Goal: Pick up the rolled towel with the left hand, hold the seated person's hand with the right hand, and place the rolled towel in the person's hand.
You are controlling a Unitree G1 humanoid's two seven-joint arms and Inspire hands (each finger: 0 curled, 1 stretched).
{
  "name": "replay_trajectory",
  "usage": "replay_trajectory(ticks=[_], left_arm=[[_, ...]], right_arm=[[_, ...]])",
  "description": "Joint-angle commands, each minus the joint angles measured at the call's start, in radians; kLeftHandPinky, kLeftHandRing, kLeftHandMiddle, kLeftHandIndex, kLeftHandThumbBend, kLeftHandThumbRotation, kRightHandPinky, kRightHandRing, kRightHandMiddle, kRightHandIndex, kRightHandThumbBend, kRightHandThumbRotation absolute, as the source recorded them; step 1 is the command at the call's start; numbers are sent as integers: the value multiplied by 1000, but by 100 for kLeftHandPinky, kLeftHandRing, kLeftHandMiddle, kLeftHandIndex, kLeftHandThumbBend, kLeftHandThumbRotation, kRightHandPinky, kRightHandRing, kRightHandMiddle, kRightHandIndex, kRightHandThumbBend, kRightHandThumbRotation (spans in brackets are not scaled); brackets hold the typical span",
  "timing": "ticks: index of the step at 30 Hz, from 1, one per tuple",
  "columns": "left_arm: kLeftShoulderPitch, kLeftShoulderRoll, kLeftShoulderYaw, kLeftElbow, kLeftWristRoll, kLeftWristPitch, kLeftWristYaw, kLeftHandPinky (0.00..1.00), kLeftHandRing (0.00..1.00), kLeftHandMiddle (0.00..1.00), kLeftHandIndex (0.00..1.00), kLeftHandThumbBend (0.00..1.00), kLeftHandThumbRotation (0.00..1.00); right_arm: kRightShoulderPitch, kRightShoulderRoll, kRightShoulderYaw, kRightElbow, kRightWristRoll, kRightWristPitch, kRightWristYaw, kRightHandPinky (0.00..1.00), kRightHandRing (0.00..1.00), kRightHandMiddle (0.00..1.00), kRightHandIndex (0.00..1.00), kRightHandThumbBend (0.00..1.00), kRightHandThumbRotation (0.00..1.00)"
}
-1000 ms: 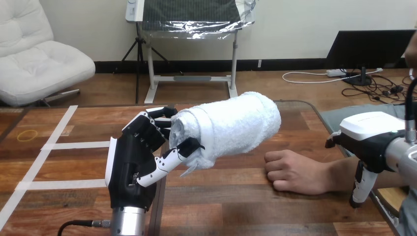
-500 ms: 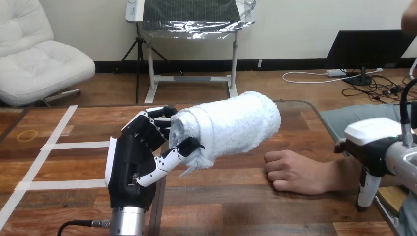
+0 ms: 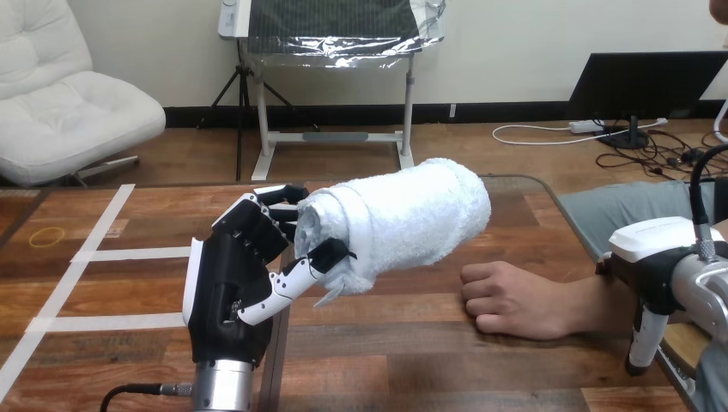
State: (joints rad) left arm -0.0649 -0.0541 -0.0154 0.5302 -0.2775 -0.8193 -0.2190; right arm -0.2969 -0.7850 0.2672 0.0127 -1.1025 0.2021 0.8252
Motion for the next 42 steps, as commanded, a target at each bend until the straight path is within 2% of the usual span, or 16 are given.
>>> replay_trajectory(ticks=[1, 12, 24, 34, 40, 41, 42], left_arm=[[-44, -55, 4, -80, -22, -18, -6, 43, 42, 45, 54, 56, 0], [-40, -56, 4, -86, -32, -14, -13, 43, 42, 45, 54, 55, 0], [-35, -56, 5, -91, -24, -13, -6, 43, 42, 45, 54, 55, 0], [-30, -57, 5, -98, -14, -12, 6, 43, 42, 45, 54, 56, 0], [-27, -57, 4, -103, -12, -9, 11, 43, 42, 45, 54, 56, 0], [-26, -57, 3, -104, -14, -7, 11, 43, 42, 45, 54, 56, 0], [-26, -56, 3, -105, -16, -7, 11, 43, 42, 45, 54, 56, 0]], right_arm=[[-93, 11, 6, 33, -12, 11, -34, 100, 100, 99, 92, 82, 19], [-113, 20, 31, 90, -6, 12, -42, 100, 100, 99, 92, 80, 20], [-147, 34, 78, 174, -6, 6, -64, 100, 100, 99, 92, 76, 20], [-182, 57, 118, 272, -3, -5, -126, 100, 97, 94, 89, 71, 19], [-201, 72, 137, 334, 1, -17, -177, 94, 90, 88, 85, 68, 16], [-204, 74, 140, 343, 2, -19, -184, 86, 84, 84, 84, 68, 16], [-206, 75, 143, 349, 4, -20, -189, 82, 81, 82, 84, 68, 15]])
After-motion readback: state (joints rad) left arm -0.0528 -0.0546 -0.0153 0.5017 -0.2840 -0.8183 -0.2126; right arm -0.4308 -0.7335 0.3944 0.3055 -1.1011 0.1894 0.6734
